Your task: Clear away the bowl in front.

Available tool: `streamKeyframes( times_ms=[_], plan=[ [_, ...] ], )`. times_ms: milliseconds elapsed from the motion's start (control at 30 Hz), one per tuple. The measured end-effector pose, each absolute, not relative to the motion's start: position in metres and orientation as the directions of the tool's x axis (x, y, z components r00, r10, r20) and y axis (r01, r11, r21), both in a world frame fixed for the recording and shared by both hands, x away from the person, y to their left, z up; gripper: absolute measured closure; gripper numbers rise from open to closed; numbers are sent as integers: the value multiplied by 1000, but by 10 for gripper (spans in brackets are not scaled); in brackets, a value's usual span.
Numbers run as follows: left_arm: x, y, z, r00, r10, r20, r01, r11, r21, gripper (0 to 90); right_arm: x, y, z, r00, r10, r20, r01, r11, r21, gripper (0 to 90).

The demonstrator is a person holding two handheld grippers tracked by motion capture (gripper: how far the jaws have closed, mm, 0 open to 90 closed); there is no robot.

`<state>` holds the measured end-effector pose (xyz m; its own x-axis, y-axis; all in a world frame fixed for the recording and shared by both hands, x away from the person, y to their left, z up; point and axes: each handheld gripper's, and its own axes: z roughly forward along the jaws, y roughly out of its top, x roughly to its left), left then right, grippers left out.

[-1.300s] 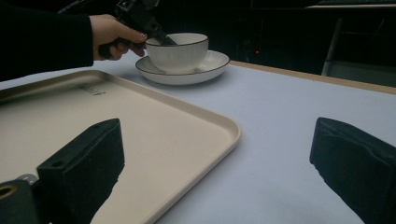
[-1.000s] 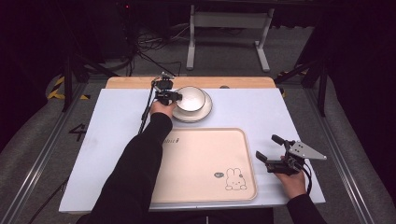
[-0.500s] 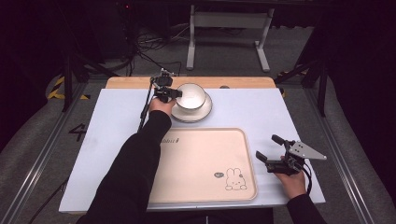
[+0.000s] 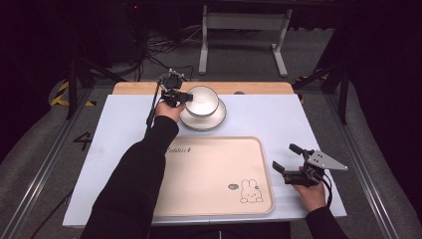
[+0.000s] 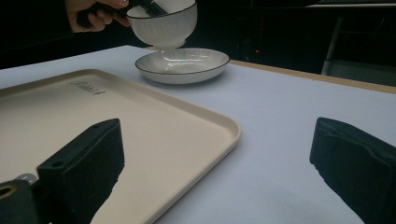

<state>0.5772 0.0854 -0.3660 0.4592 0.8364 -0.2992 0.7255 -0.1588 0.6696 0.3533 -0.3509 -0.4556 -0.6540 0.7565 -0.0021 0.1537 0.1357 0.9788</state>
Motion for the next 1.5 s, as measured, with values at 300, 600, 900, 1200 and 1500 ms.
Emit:
streamKeyframes(
  times_ms=[300,600,900,1200,1500],
  plan=[
    [559,89,-348,525,809,-262,699,-235,675,806,354,-350,-455,-653,757,2,163,138,977,38],
    [535,92,-331,596,763,-251,663,-292,689,806,355,-350,-455,-655,755,-2,165,146,975,41],
    [510,89,-319,673,706,-221,616,-369,696,806,356,-350,-455,-652,758,9,178,142,974,44],
    [495,89,-312,721,661,-208,584,-418,696,806,356,-350,-455,-653,757,8,177,142,974,44],
    [483,87,-308,760,619,-196,553,-459,695,806,356,-350,-455,-653,758,7,177,143,974,44]
  ],
)
